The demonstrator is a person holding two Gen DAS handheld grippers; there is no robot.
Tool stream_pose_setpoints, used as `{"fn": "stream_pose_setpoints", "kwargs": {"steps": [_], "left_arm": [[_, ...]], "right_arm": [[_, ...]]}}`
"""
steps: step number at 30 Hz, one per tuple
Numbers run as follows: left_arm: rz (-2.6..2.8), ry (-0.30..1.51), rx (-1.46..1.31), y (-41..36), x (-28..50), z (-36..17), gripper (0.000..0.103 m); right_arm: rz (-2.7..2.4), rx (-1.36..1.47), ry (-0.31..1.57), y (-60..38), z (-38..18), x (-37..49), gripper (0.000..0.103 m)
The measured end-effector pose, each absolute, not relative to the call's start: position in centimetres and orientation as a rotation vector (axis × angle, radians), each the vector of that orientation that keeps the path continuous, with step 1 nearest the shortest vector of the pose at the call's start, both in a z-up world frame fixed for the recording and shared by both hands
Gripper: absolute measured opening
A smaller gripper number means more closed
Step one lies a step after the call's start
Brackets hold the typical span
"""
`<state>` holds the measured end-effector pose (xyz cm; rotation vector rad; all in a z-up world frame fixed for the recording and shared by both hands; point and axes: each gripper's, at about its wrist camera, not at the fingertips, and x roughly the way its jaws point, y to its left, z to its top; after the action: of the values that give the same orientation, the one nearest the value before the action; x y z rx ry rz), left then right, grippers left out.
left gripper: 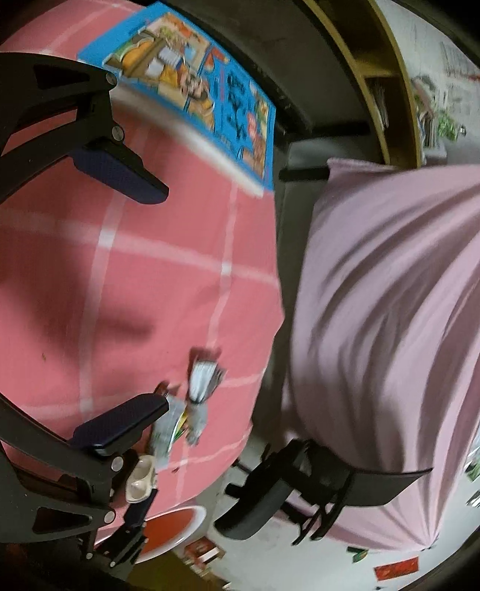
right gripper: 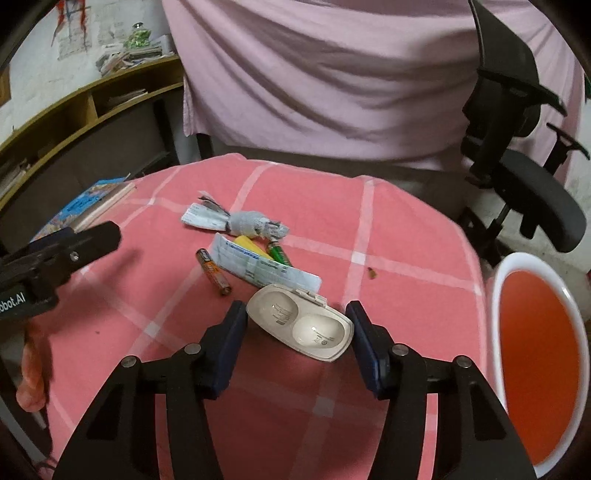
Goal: Collect trash
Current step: 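Grasp the white earbud case with the right gripper while the left grasps the battery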
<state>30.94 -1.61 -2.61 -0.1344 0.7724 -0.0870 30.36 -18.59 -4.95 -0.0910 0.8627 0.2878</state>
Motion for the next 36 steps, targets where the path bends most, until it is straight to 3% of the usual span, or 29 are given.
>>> {"fn": "stream_pose_setpoints", "kwargs": {"steps": [6, 10, 12, 13, 22, 25, 30, 36], "left_arm": [[-0.204, 0.834, -0.103, -4.1, 32.0, -3.0, 0.097], [-0.26, 0.875, -0.097, -5.8, 33.2, -3.5, 0.085], [-0.306, 0.887, -0.08, -7.0, 33.7, -3.5, 0.068], [-0.319, 0.899, -0.068, -7.4, 33.9, -3.6, 0.065], [-0.358, 0.921, -0.025, -8.7, 34.7, -4.1, 0.052], [-0.329, 0.922, -0.003, -9.1, 34.7, -4.3, 0.041], [-0.322, 0.919, -0.006, -8.8, 34.6, -4.4, 0.014], [-0.332, 0.913, -0.033, -8.3, 34.3, -4.3, 0.01]], "right_arm": [[0.259, 0.017, 0.858, -21.6, -4.7, 30.4, 0.054], [0.244, 0.033, 0.861, -22.2, -4.7, 30.3, 0.053], [0.238, 0.043, 0.858, -22.5, -4.6, 30.1, 0.053], [0.237, 0.052, 0.857, -22.7, -4.6, 30.1, 0.053], [0.258, 0.115, 0.86, -23.4, -4.8, 30.3, 0.054], [0.259, 0.117, 0.862, -23.4, -4.9, 30.3, 0.054], [0.257, 0.112, 0.859, -23.3, -4.8, 30.2, 0.053], [0.257, 0.091, 0.851, -22.9, -4.9, 29.9, 0.053]]}}
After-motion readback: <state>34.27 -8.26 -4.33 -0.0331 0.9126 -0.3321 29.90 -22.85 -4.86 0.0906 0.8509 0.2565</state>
